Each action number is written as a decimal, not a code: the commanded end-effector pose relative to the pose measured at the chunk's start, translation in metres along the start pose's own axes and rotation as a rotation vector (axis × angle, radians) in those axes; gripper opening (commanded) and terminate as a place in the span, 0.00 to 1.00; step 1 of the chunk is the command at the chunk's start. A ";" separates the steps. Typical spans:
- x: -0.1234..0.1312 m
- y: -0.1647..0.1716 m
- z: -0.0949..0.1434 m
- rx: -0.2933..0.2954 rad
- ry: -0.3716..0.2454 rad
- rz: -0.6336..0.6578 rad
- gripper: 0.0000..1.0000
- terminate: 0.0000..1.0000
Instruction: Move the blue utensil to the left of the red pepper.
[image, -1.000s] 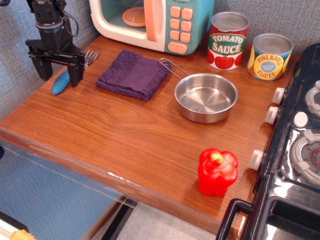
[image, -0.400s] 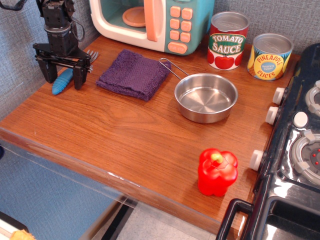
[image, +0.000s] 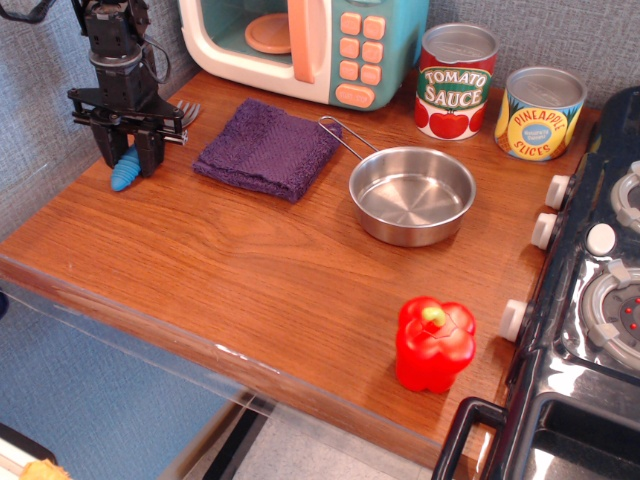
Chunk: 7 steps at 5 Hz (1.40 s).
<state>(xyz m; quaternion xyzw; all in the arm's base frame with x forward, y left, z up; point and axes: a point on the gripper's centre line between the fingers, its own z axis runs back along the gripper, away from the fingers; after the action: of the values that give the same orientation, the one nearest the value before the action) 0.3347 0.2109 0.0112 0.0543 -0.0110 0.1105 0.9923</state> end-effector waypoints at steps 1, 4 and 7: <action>-0.011 -0.014 0.061 0.053 -0.130 -0.032 0.00 0.00; -0.086 -0.138 0.084 0.010 -0.167 -0.276 0.00 0.00; -0.118 -0.207 0.038 -0.033 -0.016 -0.069 0.00 0.00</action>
<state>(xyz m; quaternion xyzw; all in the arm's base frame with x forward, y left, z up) 0.2666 -0.0193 0.0138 0.0406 -0.0078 0.0821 0.9958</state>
